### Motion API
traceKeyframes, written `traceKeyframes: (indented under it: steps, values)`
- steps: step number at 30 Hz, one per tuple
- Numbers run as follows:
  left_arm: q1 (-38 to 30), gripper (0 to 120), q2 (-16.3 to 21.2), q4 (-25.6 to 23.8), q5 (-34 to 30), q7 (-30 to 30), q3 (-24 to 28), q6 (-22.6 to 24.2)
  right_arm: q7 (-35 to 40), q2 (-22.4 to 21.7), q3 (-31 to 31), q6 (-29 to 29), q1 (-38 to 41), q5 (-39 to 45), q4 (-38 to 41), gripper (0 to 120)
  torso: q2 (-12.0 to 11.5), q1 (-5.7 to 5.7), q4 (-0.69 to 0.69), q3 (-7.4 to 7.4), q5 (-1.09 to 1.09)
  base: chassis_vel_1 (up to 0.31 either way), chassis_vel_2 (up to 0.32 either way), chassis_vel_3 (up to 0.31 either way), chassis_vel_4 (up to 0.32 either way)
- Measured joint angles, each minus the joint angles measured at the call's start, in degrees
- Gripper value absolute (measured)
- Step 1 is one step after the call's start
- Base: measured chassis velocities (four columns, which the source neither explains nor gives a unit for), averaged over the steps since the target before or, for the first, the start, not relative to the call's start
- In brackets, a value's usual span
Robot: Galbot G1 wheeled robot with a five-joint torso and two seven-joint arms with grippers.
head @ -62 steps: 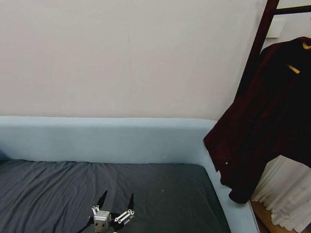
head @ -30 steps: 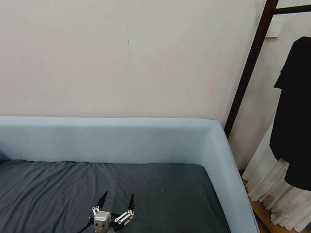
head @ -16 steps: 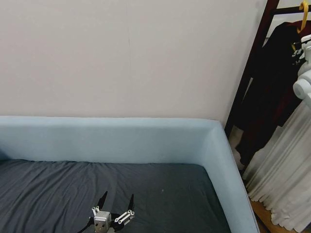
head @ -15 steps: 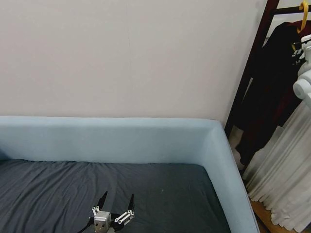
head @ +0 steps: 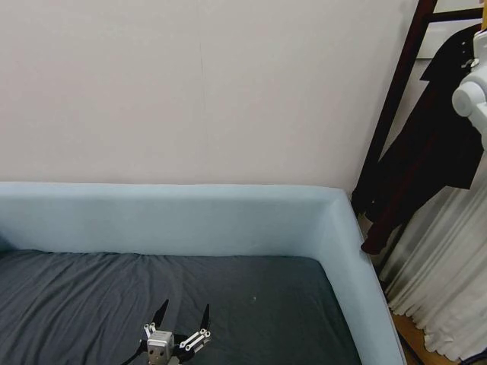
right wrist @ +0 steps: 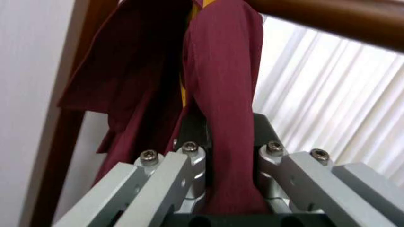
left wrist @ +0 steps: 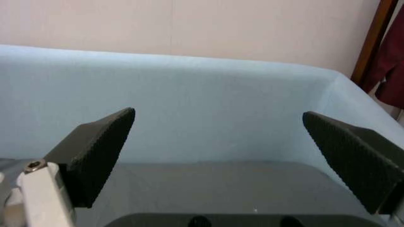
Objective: Pick up the clothes from the sofa and hang them on the clothes hanger.
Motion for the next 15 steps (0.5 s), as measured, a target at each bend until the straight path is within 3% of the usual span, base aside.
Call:
traceKeyframes:
  steps: [6,15]
  values:
    - [0.00,100,0.00,0.00,0.00,0.01,0.00,0.00,1.01,4.59,-1.48,-0.37,3.21,0.33,-5.46,9,0.00,0.00,0.02,0.00,-0.02,0.000,0.000,0.000,0.000]
    - [0.00,100,0.00,0.00,0.00,0.01,0.00,0.01,3.05,7.57,-0.67,-0.99,4.41,6.71,-10.68,9,0.00,0.00,-0.02,-0.01,0.01,0.000,0.000,0.000,0.000]
